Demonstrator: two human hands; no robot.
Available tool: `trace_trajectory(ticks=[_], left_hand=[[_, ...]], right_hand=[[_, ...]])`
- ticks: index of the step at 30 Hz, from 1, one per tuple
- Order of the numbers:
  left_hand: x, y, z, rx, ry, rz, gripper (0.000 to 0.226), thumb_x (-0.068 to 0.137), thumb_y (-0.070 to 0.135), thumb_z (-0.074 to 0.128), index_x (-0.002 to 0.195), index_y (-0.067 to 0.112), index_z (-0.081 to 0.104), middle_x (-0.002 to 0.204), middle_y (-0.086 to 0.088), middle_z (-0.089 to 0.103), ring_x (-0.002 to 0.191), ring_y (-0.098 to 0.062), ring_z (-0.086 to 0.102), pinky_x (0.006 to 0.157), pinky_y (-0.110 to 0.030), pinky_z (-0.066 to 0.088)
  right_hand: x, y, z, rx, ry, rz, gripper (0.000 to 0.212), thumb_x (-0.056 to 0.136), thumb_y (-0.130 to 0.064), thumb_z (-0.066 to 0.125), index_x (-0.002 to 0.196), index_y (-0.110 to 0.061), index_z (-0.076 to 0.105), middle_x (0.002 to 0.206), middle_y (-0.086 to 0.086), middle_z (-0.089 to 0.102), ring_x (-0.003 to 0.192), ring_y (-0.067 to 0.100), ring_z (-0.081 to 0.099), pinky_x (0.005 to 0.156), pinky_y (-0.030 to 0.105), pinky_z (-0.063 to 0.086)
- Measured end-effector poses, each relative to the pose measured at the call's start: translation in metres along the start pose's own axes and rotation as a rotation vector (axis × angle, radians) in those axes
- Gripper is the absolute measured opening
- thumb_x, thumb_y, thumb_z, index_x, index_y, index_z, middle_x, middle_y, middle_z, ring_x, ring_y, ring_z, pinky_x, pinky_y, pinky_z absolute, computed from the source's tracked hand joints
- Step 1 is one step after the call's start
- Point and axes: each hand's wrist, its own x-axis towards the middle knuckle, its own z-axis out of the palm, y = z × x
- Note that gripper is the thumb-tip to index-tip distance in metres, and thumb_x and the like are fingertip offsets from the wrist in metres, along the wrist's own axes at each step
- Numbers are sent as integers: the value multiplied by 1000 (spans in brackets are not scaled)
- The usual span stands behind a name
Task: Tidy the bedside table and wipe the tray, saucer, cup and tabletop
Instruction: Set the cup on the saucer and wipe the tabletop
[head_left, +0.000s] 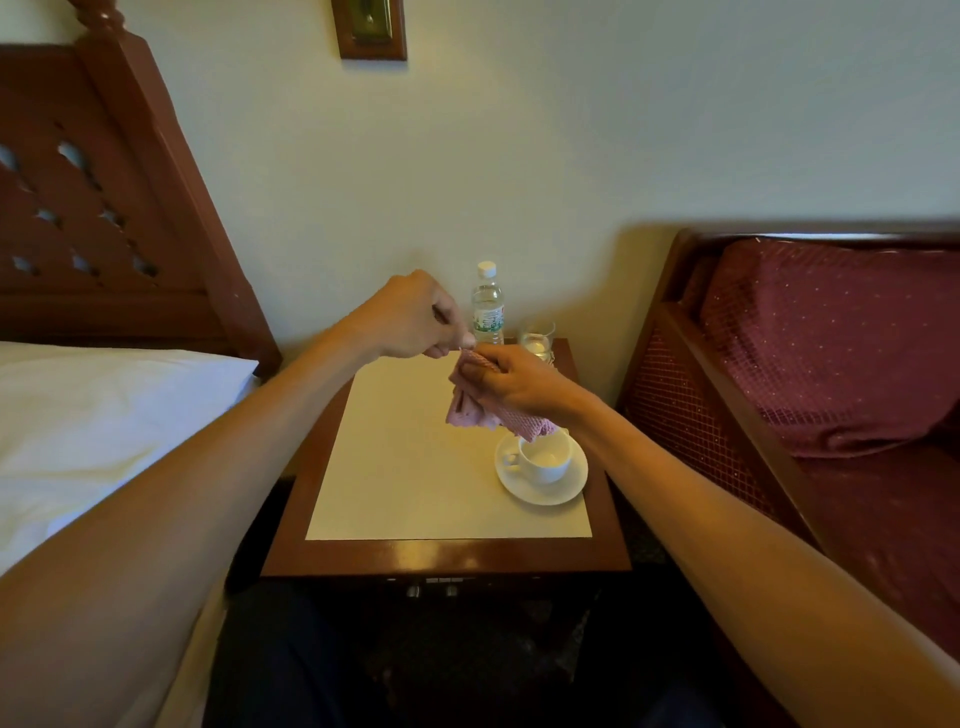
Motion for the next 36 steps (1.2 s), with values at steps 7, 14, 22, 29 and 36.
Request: trace_trajectory(ticks=[7,14,22,29,36], left_hand=[[3,-4,-20,150,452,111,18,89,0,62,81,8,76,75,0,66,72,-10,58,57,-1,36],[-13,-20,-21,43,595,117,15,95,10,62,90,9,75,79,3,66,77,-8,59,65,-5,37],[-28,-11,-1,-136,782,48,15,89,22,64,83,14,75,76,6,72,74,-7,65,70,-16,49],[-43,-12,35,-107,529,6,16,90,15,65,77,15,75,64,10,64,61,-1,57,54,-10,36],[-38,-7,29,-108,468,-13,16,89,13,68,75,10,77,62,4,65,59,-1,59,59,-14,44]], right_hand=[[-1,-4,-17,-83,-36,8,26,103,-30,51,102,-10,68,94,1,70,84,8,59,83,26,48],[1,-4,-25,95,95,142,38,104,-42,45,91,-20,73,87,0,74,80,11,67,77,25,52],[13,-12,-1,934,332,458,50,103,-45,45,123,-2,63,112,18,71,89,31,72,68,46,61],[19,-20,2,1029,465,413,48,105,-43,40,118,-4,64,119,20,68,109,40,66,63,54,60],[21,-16,-4,908,464,381,45,104,-44,42,104,-9,71,116,21,70,107,40,67,87,67,51]])
